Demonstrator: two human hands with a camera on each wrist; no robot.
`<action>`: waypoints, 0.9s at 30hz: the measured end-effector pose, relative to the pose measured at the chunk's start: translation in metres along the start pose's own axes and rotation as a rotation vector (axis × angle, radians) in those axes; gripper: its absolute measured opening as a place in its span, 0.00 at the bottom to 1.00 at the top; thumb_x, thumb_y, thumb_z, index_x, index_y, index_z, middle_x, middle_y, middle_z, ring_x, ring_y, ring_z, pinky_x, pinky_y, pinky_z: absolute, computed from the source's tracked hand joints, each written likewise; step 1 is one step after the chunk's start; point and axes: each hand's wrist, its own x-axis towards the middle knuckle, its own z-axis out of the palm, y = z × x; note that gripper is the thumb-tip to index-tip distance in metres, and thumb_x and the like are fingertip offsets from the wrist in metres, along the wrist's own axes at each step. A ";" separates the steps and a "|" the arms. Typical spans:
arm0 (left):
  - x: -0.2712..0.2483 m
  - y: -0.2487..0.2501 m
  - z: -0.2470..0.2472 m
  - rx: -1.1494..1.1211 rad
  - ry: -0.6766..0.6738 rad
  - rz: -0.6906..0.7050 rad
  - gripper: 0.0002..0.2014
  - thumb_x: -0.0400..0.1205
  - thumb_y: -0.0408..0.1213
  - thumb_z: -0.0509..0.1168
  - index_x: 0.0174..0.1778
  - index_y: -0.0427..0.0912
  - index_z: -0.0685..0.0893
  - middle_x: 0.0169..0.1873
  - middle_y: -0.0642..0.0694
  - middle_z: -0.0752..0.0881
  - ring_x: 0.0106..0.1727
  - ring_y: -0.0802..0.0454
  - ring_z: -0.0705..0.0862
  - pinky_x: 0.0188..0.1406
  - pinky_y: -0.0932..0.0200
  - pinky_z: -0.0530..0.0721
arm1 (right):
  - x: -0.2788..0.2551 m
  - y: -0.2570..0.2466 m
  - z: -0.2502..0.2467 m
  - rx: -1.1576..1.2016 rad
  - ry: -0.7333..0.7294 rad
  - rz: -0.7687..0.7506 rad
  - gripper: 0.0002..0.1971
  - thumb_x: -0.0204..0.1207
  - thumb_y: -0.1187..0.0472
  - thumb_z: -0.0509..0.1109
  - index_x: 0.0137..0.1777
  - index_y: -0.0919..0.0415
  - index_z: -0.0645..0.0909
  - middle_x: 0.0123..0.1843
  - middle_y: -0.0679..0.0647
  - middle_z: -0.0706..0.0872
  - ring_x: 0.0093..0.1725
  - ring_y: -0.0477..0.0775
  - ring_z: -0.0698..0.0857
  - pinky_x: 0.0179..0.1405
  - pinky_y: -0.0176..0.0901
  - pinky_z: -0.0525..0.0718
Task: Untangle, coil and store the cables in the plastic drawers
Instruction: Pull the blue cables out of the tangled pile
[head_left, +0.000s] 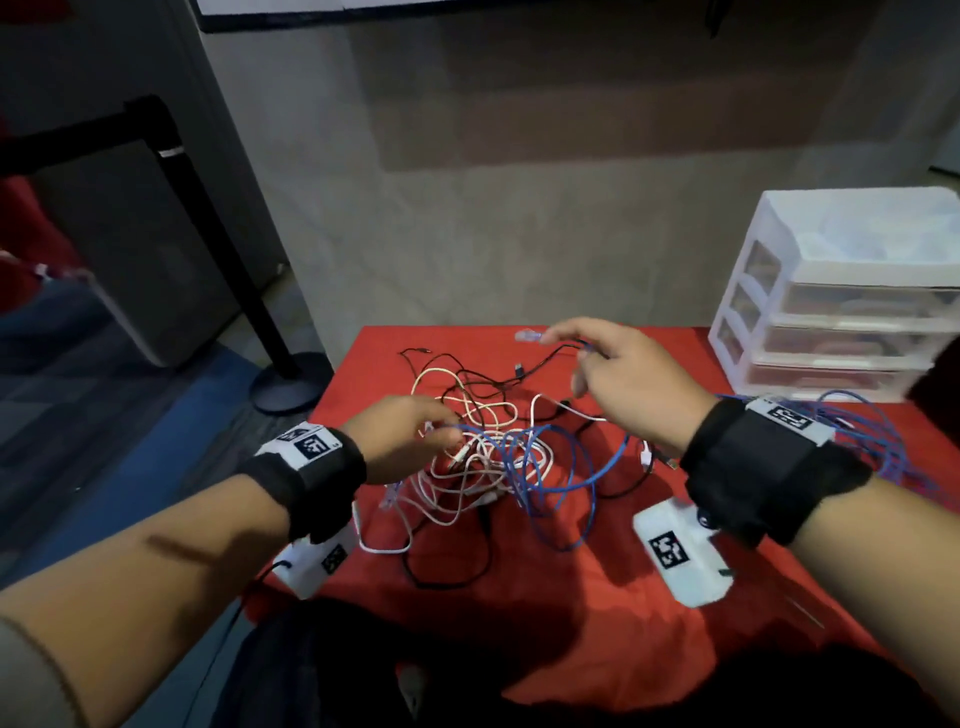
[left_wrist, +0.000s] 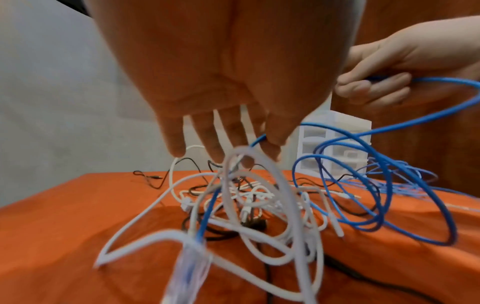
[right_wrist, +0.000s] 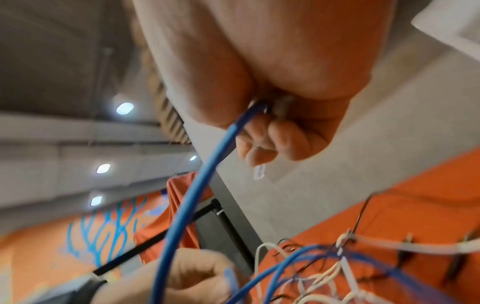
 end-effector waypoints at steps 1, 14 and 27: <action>0.003 0.002 0.002 -0.054 0.059 0.011 0.12 0.86 0.52 0.63 0.49 0.50 0.88 0.43 0.55 0.88 0.47 0.55 0.84 0.55 0.48 0.83 | -0.002 -0.003 0.007 0.053 -0.024 0.026 0.19 0.82 0.75 0.55 0.56 0.61 0.87 0.26 0.29 0.84 0.19 0.43 0.70 0.19 0.36 0.67; 0.005 -0.006 0.014 -0.330 0.160 -0.143 0.20 0.81 0.65 0.66 0.40 0.51 0.85 0.27 0.58 0.80 0.30 0.61 0.75 0.36 0.56 0.75 | 0.004 -0.026 0.002 -0.365 0.052 -0.105 0.16 0.83 0.49 0.69 0.38 0.57 0.88 0.24 0.49 0.81 0.27 0.46 0.79 0.32 0.45 0.74; -0.006 0.010 0.026 -0.571 0.573 -0.061 0.09 0.80 0.37 0.76 0.49 0.54 0.84 0.44 0.53 0.88 0.27 0.56 0.87 0.27 0.63 0.78 | 0.012 0.023 -0.006 -0.260 0.257 0.101 0.18 0.83 0.51 0.68 0.37 0.61 0.89 0.29 0.58 0.87 0.36 0.62 0.85 0.37 0.48 0.79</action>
